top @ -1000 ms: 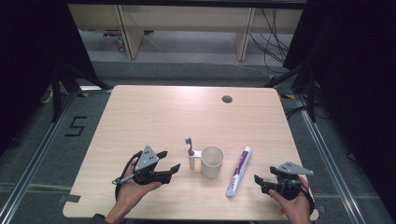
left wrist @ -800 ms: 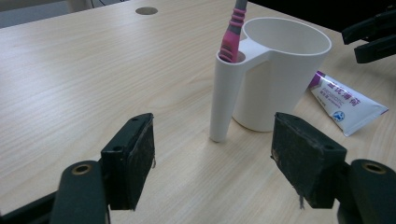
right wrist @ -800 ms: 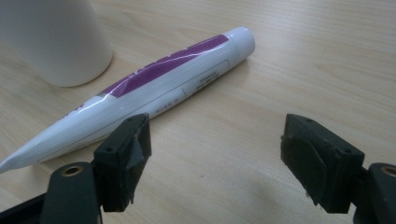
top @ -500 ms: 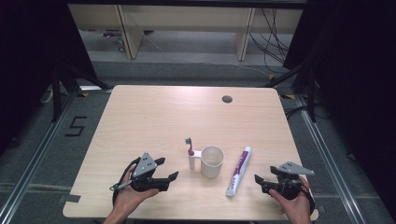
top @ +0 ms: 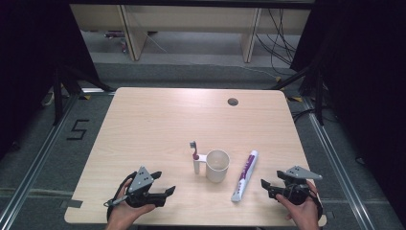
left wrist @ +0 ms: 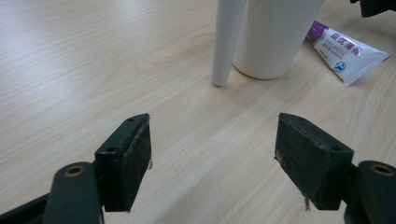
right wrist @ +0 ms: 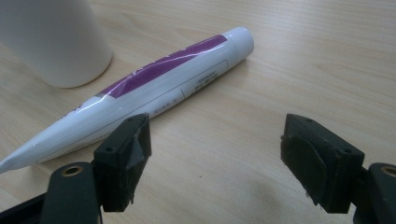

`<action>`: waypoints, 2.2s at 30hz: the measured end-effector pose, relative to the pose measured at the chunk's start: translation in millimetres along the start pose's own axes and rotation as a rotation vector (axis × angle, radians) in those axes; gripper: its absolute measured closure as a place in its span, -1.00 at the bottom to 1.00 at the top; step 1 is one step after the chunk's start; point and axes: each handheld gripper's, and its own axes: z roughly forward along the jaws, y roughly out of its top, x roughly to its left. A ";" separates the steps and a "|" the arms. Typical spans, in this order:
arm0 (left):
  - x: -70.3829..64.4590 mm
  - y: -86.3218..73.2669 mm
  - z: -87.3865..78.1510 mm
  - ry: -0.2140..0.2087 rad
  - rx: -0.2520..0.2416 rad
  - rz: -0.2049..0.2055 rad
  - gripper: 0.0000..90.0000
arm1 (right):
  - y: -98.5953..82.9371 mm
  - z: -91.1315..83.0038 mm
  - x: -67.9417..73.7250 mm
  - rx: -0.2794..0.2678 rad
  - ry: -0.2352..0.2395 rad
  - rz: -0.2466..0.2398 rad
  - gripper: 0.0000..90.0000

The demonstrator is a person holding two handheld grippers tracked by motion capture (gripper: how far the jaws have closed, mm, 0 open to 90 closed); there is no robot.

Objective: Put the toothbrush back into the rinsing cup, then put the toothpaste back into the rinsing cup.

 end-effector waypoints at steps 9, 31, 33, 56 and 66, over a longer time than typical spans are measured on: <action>-2.4 -10.3 -8.9 0.014 0.023 0.003 -0.42 | -0.3 0.0 -2.1 -0.010 -0.008 -0.029 -0.43; -20.7 -27.5 -18.8 0.037 0.091 0.043 -0.51 | 1.8 0.6 0.5 -0.013 0.006 -0.029 -0.43; -19.6 -28.2 -19.8 0.040 0.105 0.046 -0.53 | 1.8 1.5 0.7 -0.009 -0.009 -0.020 -0.43; -19.6 -30.8 -17.1 0.052 0.122 0.070 -0.53 | 35.4 17.7 -8.6 -0.054 0.034 -0.113 -0.15; -21.5 -31.8 -16.4 0.047 0.119 0.047 -0.53 | 50.8 28.2 -5.2 -0.003 0.064 -0.162 0.11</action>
